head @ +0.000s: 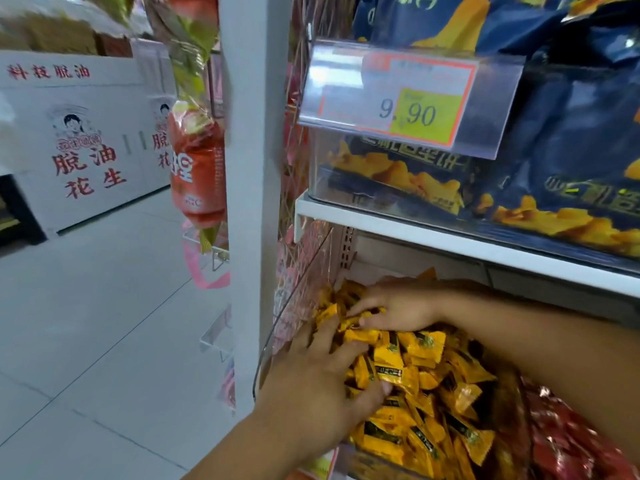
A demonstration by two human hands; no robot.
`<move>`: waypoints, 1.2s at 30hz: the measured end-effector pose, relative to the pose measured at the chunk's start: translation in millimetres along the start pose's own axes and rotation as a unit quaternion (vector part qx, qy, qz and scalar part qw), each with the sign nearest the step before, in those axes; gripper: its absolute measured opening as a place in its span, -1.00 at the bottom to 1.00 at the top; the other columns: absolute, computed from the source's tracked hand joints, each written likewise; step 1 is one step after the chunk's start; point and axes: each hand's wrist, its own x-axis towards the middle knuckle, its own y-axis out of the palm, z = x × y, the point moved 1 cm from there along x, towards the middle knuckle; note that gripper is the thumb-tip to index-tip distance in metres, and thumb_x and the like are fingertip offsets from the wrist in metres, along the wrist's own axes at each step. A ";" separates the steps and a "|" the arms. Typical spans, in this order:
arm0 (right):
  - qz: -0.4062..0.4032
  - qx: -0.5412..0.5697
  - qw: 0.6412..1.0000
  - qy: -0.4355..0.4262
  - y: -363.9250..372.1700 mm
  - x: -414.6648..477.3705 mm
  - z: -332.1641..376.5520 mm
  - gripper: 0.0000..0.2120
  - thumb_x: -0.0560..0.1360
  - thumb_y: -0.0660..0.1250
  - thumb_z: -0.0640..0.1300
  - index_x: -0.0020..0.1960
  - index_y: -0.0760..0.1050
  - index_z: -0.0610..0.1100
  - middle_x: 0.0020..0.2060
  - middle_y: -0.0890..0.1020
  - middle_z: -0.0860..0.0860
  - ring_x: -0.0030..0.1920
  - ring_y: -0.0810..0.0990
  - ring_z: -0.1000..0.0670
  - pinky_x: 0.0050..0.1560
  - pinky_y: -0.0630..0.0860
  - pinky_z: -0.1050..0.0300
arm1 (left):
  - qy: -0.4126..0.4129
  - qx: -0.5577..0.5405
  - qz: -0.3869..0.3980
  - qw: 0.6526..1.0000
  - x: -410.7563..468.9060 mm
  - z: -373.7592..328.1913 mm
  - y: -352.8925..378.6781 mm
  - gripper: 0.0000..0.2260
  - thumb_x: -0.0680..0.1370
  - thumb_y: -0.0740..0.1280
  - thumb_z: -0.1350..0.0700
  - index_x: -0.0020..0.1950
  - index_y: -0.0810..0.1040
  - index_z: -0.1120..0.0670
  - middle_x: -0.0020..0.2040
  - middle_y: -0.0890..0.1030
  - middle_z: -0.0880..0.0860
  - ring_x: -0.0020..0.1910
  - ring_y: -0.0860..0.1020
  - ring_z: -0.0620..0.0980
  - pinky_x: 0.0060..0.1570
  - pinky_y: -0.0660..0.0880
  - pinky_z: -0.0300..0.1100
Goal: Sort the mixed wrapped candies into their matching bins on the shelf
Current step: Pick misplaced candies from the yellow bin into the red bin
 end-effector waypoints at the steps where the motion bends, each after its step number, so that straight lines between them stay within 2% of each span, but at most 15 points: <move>1: 0.008 -0.015 1.000 0.000 -0.3 -10.5 -1.5 -0.60 0.62 0.12 0.12 0.44 0.35 0.12 0.38 0.43 0.04 0.35 0.38 0.02 0.34 0.30 0.11 | -0.005 -0.010 0.002 1.000 0.0 0.5 0.1 -0.40 0.46 0.00 -0.49 0.45 0.05 -0.35 0.57 -0.18 -0.15 0.55 -0.14 0.00 0.47 0.08 0.09; 5: 0.049 -0.011 0.999 0.017 -1.2 -31.9 -4.4 -0.60 0.61 0.11 0.17 0.44 0.34 0.17 0.40 0.40 0.09 0.37 0.34 0.07 0.38 0.25 0.11 | -0.016 -0.056 0.015 0.998 2.7 4.7 -6.5 -0.38 0.43 0.11 -0.47 0.43 0.02 -0.37 0.58 -0.21 -0.09 0.56 -0.08 0.03 0.45 0.12 0.04; 8: 0.080 0.022 0.996 0.038 -17.7 -30.9 0.7 -0.63 0.62 0.12 0.13 0.41 0.38 0.13 0.38 0.43 0.11 0.34 0.39 0.08 0.34 0.29 0.16 | -0.001 -0.044 0.032 0.999 2.6 7.9 -7.8 -0.37 0.46 0.07 -0.46 0.47 -0.07 -0.39 0.58 -0.24 -0.06 0.56 -0.17 0.03 0.48 0.04 0.03; 12: -0.087 0.071 0.993 0.023 -30.1 14.5 14.3 -0.73 0.63 0.16 0.04 0.29 0.48 0.09 0.22 0.49 0.18 0.18 0.44 0.15 0.17 0.33 0.19 | 0.011 -0.030 0.030 0.999 1.6 8.4 -5.7 -0.40 0.48 0.01 -0.46 0.48 -0.06 -0.41 0.58 -0.26 -0.08 0.55 -0.22 0.03 0.49 0.01 0.03; 14: -0.100 0.140 0.985 0.011 -17.5 43.3 21.0 -0.78 0.58 0.24 0.05 0.20 0.51 0.12 0.17 0.53 0.17 0.15 0.50 0.12 0.23 0.42 0.09 | 0.013 -0.020 0.021 0.999 -0.2 7.0 -5.1 -0.43 0.49 -0.01 -0.45 0.48 -0.05 -0.42 0.58 -0.25 -0.09 0.56 -0.21 0.03 0.49 0.01 0.02; 16: -0.060 0.161 0.985 0.007 -3.5 55.6 21.5 -0.76 0.53 0.28 0.11 0.18 0.49 0.13 0.15 0.56 0.13 0.13 0.53 0.07 0.23 0.46 0.00 | 0.021 0.004 0.011 1.000 -2.9 7.4 -5.7 -0.45 0.51 -0.03 -0.44 0.48 -0.05 -0.42 0.58 -0.25 -0.08 0.56 -0.20 0.03 0.49 0.01 0.01; 19: -0.001 0.110 0.994 0.008 -4.5 41.5 11.6 -0.65 0.57 0.23 0.16 0.34 0.40 0.19 0.24 0.48 0.15 0.21 0.44 0.12 0.20 0.35 0.16 | 0.043 0.012 0.002 0.999 -6.5 10.1 -5.8 -0.40 0.44 -0.13 -0.49 0.47 -0.03 -0.43 0.58 -0.22 -0.10 0.56 -0.20 -0.02 0.49 0.01 -0.04; 21: 0.021 0.046 0.999 0.017 -5.6 29.1 -2.3 -0.65 0.58 0.22 0.14 0.35 0.42 0.16 0.24 0.50 0.10 0.24 0.47 0.05 0.19 0.38 0.12 | 0.047 0.016 0.004 0.999 -8.4 11.7 -6.8 -0.34 0.37 -0.21 -0.51 0.47 -0.04 -0.43 0.58 -0.19 -0.11 0.56 -0.18 -0.03 0.49 0.02 -0.05; 24: 0.018 -0.027 0.999 0.011 -3.2 6.0 -14.5 -0.70 0.54 0.30 0.10 0.27 0.49 0.22 0.24 0.51 0.13 0.26 0.43 0.03 0.29 0.37 0.01 | 0.037 0.017 0.017 0.999 -8.4 9.4 -9.2 -0.37 0.40 -0.15 -0.48 0.47 -0.04 -0.43 0.58 -0.19 -0.12 0.56 -0.16 -0.01 0.49 0.01 -0.04; 26: 0.021 -0.028 0.999 0.020 -4.6 -11.4 -18.8 -0.63 0.52 0.34 0.06 0.32 0.44 0.25 0.37 0.40 0.17 0.40 0.27 0.05 0.42 0.23 -0.02 | 0.039 0.019 0.022 0.999 -8.6 8.3 -10.2 -0.42 0.47 -0.08 -0.48 0.48 -0.03 -0.42 0.58 -0.19 -0.11 0.56 -0.16 0.00 0.49 0.01 -0.03; 27: 0.030 -0.029 0.999 0.024 -7.7 -20.3 -19.7 -0.58 0.53 0.35 0.03 0.36 0.40 0.25 0.43 0.32 0.19 0.46 0.17 0.07 0.46 0.13 0.03 | 0.039 0.019 0.025 0.999 -8.7 8.5 -9.9 -0.44 0.49 -0.05 -0.46 0.48 -0.03 -0.42 0.59 -0.19 -0.11 0.56 -0.16 0.01 0.49 0.01 -0.03; 29: 0.046 -0.030 0.998 0.038 -15.6 -35.0 -23.9 -0.49 0.52 0.36 0.02 0.42 0.31 0.24 0.50 0.19 0.21 0.49 0.08 0.09 0.43 0.04 0.12 | 0.038 0.016 0.028 0.999 -9.0 9.3 -9.5 -0.46 0.50 -0.04 -0.44 0.48 -0.02 -0.42 0.59 -0.19 -0.11 0.56 -0.17 0.01 0.49 0.00 -0.02; 31: 0.038 -0.028 0.997 0.061 -21.1 -44.2 -29.3 -0.38 0.48 0.41 0.00 0.46 0.25 0.21 0.50 0.20 0.15 0.47 0.15 0.06 0.40 0.11 0.16 | 0.037 0.015 0.031 0.999 -9.5 9.5 -9.3 -0.46 0.50 -0.04 -0.44 0.48 -0.02 -0.42 0.58 -0.20 -0.11 0.56 -0.17 0.01 0.50 0.01 -0.01; 33: 0.017 -0.007 0.995 0.096 -22.2 -50.4 -32.8 -0.32 0.43 0.47 -0.01 0.46 0.25 0.15 0.42 0.32 0.07 0.38 0.28 0.03 0.31 0.24 0.22 | 0.036 0.013 0.034 0.999 -9.1 8.4 -10.1 -0.46 0.50 -0.05 -0.44 0.47 -0.02 -0.42 0.58 -0.20 -0.11 0.56 -0.18 0.01 0.51 0.02 0.00; 36: 0.007 0.004 0.991 0.133 -23.0 -50.4 -31.1 -0.42 0.41 0.46 0.13 0.38 0.38 0.10 0.26 0.44 0.03 0.23 0.42 0.03 0.07 0.33 0.24 | 0.030 0.013 0.030 0.999 -8.8 6.5 -10.7 -0.46 0.50 -0.05 -0.43 0.47 -0.01 -0.42 0.59 -0.19 -0.10 0.56 -0.17 0.00 0.50 0.01 0.00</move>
